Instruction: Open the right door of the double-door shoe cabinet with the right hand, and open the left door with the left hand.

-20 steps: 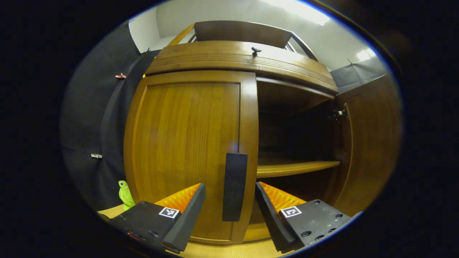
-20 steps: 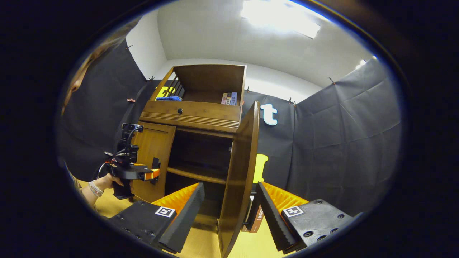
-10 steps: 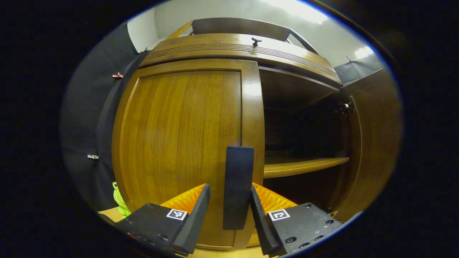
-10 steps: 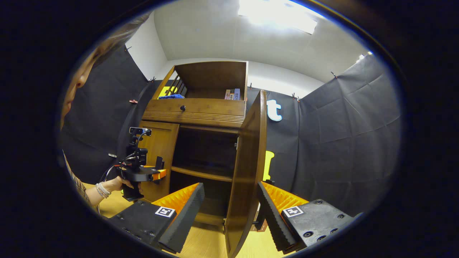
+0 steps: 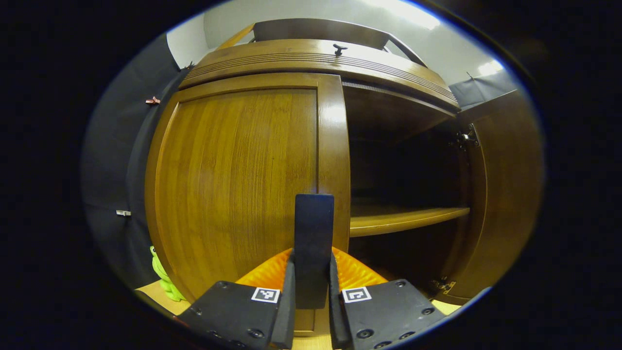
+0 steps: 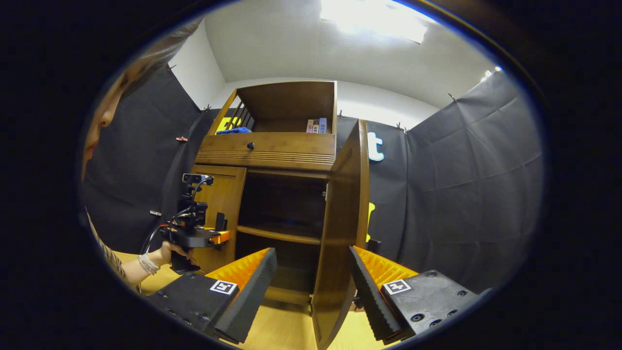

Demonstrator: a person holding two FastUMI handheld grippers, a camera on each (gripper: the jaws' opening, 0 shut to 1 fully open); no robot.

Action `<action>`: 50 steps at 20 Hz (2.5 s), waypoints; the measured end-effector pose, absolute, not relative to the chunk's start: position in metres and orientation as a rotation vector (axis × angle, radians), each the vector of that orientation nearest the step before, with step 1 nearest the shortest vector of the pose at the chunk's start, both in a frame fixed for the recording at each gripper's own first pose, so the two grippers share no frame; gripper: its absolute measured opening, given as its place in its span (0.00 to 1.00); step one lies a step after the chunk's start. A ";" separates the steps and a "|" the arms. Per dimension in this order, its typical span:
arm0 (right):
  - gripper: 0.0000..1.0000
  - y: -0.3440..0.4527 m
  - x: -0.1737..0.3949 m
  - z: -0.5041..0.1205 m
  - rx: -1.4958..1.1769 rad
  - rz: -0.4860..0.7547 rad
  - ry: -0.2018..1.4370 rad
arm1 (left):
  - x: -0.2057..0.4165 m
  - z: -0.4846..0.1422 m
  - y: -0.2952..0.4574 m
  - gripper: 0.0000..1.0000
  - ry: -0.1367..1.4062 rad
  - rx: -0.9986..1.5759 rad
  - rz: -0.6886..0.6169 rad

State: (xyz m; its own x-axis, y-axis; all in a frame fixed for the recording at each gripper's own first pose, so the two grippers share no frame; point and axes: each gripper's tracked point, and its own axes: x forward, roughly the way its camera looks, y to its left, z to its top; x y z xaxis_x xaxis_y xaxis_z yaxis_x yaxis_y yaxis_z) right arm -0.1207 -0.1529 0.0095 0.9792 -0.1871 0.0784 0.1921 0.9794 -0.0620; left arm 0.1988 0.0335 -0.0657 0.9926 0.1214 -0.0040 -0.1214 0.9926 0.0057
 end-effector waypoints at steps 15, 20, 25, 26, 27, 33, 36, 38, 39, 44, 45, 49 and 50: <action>0.94 -0.117 -0.122 0.022 -0.082 -0.159 -0.044 | 0.122 -0.060 0.033 0.30 0.017 0.003 -0.030; 0.94 -0.097 -0.119 0.017 -0.067 -0.141 -0.008 | 0.086 -0.058 0.041 0.30 0.059 -0.004 -0.077; 0.93 -0.071 -0.112 0.012 -0.050 -0.106 0.022 | 0.051 -0.055 0.058 0.30 0.065 0.000 -0.091; 0.94 -0.066 -0.111 0.010 -0.046 -0.096 0.028 | 0.043 -0.054 0.062 0.30 0.065 -0.001 -0.093; 0.94 -0.060 -0.109 0.010 -0.042 -0.085 0.033 | 0.037 -0.054 0.066 0.29 0.065 0.000 -0.093; 0.93 -0.024 -0.099 0.004 -0.031 -0.004 0.043 | 0.000 -0.052 0.095 0.29 0.068 0.017 -0.057; 0.93 -0.011 -0.094 0.004 -0.032 0.030 0.039 | -0.014 -0.049 0.109 0.28 0.064 0.010 -0.027; 0.93 -0.005 -0.091 0.005 -0.032 0.042 0.034 | -0.022 -0.049 0.118 0.29 0.062 0.007 -0.007; 0.93 -0.002 -0.089 0.005 -0.028 0.048 0.032 | -0.026 -0.050 0.124 0.27 0.060 0.009 0.007; 0.93 0.008 -0.082 -0.004 0.004 0.078 0.044 | -0.042 -0.048 0.150 0.24 0.065 0.025 0.093; 0.93 0.010 -0.080 -0.006 0.011 0.085 0.051 | -0.045 -0.049 0.155 0.23 0.066 0.025 0.108; 0.93 0.016 -0.074 -0.012 0.014 0.104 0.067 | -0.051 -0.056 0.174 0.22 0.080 0.043 0.185; 0.93 0.017 -0.073 -0.013 0.009 0.105 0.067 | -0.053 -0.056 0.181 0.22 0.083 0.051 0.210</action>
